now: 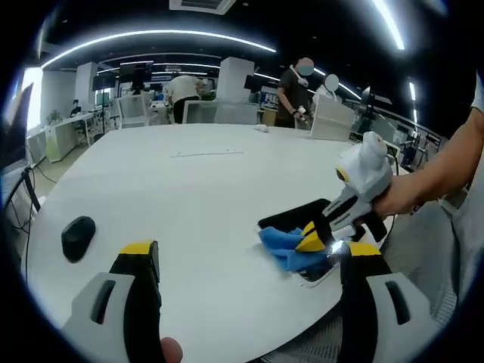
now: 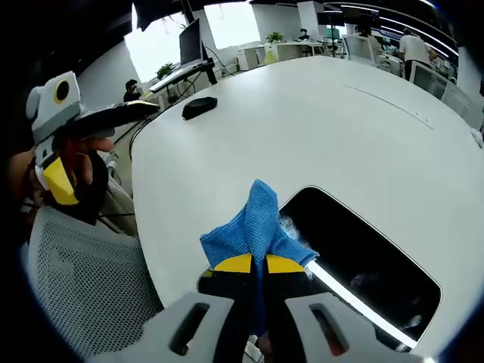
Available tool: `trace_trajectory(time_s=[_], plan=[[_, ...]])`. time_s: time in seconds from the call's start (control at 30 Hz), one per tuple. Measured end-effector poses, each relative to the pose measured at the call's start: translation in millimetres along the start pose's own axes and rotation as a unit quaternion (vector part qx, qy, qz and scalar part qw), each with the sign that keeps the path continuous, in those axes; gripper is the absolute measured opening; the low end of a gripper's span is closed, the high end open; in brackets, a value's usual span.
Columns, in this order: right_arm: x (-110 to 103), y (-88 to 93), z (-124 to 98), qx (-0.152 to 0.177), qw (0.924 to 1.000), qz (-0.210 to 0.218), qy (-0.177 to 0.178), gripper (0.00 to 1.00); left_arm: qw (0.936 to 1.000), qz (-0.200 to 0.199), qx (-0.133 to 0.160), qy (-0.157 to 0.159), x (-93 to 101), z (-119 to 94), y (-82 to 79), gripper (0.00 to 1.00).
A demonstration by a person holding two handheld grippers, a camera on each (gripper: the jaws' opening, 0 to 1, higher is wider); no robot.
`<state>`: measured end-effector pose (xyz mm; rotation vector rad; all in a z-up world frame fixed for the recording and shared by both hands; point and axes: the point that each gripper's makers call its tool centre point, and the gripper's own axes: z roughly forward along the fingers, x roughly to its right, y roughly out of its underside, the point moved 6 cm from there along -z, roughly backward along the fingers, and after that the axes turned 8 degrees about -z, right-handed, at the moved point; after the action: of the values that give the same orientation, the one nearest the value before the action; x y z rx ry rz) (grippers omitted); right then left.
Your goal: Wipe the mirror surface with the cleaning cloth until all visible marks leave the cleaned area.
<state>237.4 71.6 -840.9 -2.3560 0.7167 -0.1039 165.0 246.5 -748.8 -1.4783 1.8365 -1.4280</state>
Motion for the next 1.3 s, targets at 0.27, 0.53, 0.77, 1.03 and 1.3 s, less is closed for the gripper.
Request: trace_trajectory(time_s=[0.27,0.53,0.77,1.03,1.3], plan=[[20.7,-13.8,6.3,-0.004,0.9998,0.012,0.017,0.0,1.0,-0.007,-0.003,-0.004,-4.8,0.6,4.0,0.99],[35.2,-25.5,5.8,-0.008,0.9992,0.028,0.027,0.0,0.9999,-0.008,-0.007,-0.001,-2.4,4.6,6.5,0.99],[42.0,-33.0,7.7,-0.01,0.9983,0.052,0.027,0.0,0.9999,-0.012,-0.007,-0.004,-2.7,3.4,6.9,0.99],[47.1,-29.9,5.5,-0.017,0.998,0.058,0.018,0.0,0.9999,-0.014,-0.003,-0.007,-5.7,3.3,5.0,0.99],[49.7,-22.0,-5.5,-0.024,0.9978,0.055,0.029,0.0,0.9998,-0.015,0.003,-0.009,-6.6,4.1,0.9,0.99]])
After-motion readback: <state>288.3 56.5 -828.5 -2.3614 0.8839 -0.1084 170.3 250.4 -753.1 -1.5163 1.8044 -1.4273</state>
